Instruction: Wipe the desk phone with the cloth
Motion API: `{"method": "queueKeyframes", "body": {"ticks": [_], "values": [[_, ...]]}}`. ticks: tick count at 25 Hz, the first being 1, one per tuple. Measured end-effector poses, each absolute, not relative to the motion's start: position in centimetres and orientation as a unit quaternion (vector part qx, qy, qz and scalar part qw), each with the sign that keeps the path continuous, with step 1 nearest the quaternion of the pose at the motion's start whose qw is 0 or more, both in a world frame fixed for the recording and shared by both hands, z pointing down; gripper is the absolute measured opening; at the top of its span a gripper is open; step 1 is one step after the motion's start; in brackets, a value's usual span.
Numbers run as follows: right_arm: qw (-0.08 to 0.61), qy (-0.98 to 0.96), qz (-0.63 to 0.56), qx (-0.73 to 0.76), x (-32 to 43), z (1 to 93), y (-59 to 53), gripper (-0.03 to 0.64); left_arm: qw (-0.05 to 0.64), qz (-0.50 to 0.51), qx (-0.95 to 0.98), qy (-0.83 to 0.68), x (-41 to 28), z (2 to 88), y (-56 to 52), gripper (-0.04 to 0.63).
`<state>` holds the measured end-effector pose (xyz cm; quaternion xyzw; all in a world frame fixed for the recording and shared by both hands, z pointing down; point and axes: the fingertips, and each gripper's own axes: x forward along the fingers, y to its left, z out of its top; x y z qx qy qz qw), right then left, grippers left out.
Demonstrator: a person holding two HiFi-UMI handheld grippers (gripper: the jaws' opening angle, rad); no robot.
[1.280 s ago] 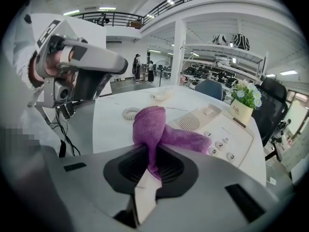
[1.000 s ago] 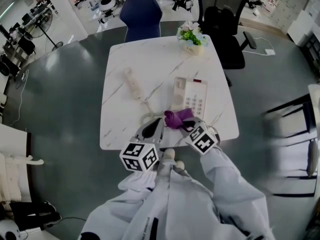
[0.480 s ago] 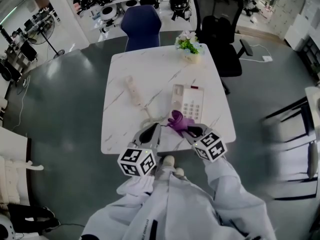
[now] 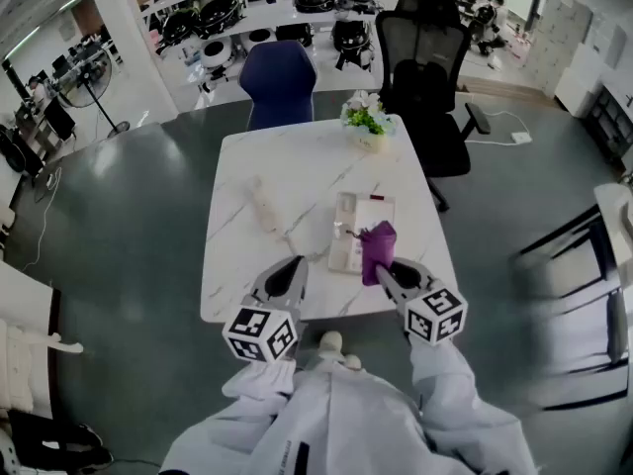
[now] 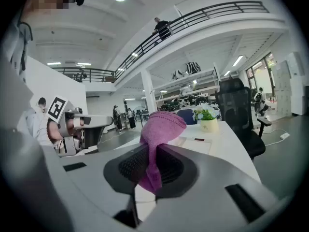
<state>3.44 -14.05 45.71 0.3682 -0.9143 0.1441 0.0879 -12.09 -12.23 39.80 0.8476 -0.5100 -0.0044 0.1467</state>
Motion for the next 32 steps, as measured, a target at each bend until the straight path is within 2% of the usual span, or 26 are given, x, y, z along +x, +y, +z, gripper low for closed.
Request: {"method": "queueKeyframes", "body": {"ticks": [12,32], "values": [[-0.005,-0.885,0.096,0.455,8.7,38.7,-14.5,0.031,0.079,-0.012,0.852,-0.517,-13.4,35.4,-11.7,-0.002],[-0.024,-0.869,0.083,0.487,10.2,36.6,-15.9,0.031,0.058,-0.029,0.846,-0.529,-16.0,33.3,-14.1,-0.002]]}}
